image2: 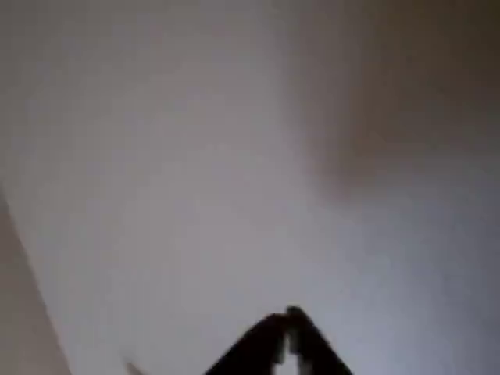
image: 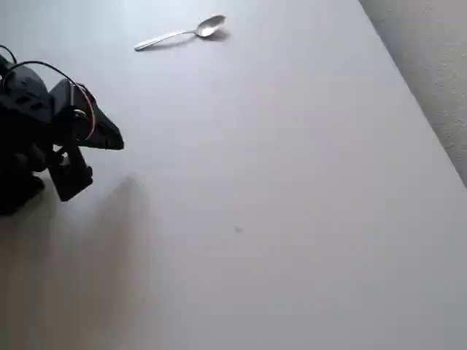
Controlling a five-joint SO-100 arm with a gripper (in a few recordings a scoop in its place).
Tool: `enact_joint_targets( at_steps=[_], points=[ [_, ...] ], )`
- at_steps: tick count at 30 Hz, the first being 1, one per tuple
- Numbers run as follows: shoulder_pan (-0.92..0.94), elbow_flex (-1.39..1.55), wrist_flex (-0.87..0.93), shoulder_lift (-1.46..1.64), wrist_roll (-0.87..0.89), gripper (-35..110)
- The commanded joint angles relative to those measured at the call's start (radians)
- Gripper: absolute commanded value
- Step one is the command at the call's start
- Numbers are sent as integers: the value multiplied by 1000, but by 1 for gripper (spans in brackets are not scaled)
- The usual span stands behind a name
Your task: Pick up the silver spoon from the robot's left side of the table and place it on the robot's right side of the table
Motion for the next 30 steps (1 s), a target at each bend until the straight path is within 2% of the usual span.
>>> enact_joint_targets(
  at_steps=[1,30],
  points=[
    [-6,-8,14,11,61,-2],
    [-15,-8,14,11,57,-2]
  ],
)
